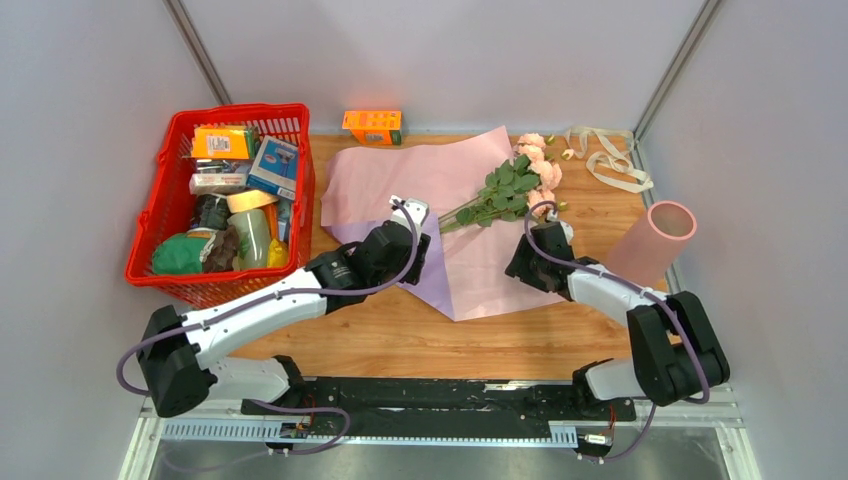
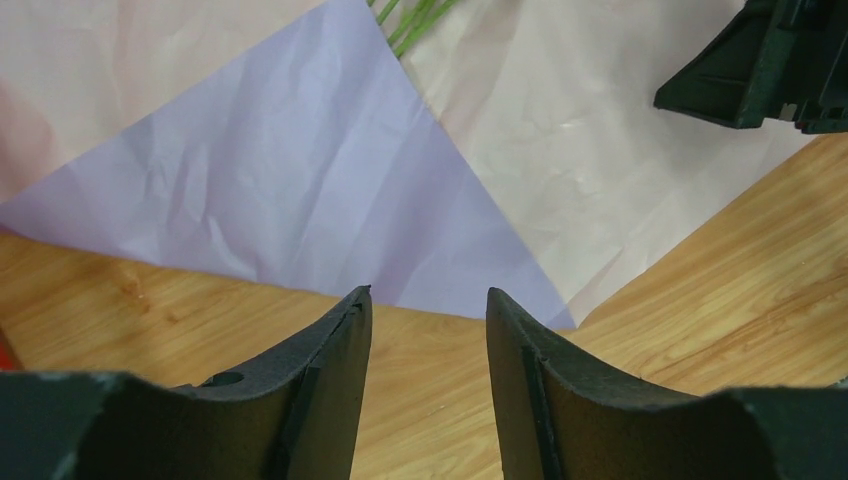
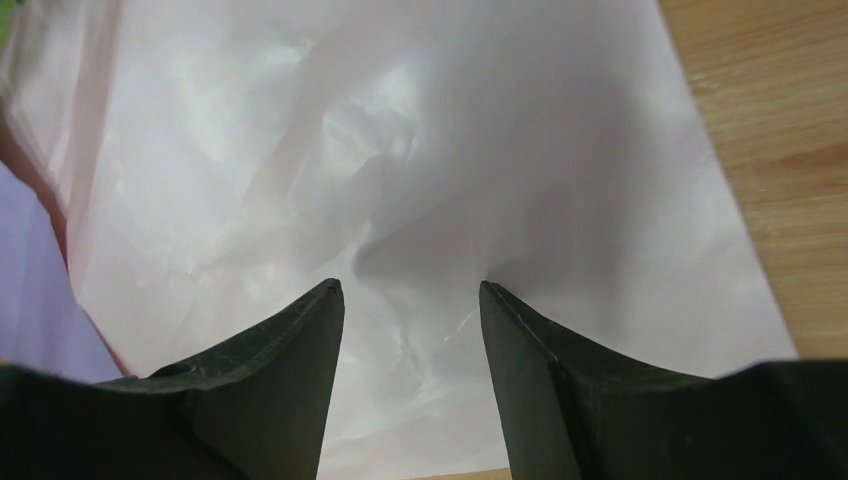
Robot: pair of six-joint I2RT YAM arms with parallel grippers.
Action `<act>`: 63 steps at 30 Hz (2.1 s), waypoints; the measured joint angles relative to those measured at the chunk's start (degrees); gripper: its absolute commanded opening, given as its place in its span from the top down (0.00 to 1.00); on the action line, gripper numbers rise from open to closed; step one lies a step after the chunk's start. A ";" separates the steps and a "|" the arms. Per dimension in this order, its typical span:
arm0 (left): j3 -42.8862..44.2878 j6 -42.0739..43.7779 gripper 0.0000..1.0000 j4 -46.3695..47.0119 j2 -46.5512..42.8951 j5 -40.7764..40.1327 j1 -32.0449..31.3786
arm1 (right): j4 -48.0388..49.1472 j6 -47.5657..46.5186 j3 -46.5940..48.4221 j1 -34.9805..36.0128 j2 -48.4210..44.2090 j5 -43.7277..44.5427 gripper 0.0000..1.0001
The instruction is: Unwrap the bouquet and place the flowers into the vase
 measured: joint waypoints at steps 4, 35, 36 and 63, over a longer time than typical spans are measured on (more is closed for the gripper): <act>0.61 -0.57 0.46 -3.34 -2.34 -1.51 0.74 | 1.25 0.85 -1.14 -1.92 -0.85 3.32 0.40; -9.86 10.86 0.45 -12.79 -36.22 -4.76 3.39 | 14.01 -21.09 29.03 9.81 17.59 -24.48 0.21; -9.86 11.08 0.45 -12.46 -36.35 -4.96 3.39 | 14.14 -21.29 30.53 9.81 19.58 -24.39 0.20; -9.88 11.50 0.44 -11.54 -42.21 -8.66 3.39 | 8.15 -28.37 47.34 9.75 40.81 -26.14 0.36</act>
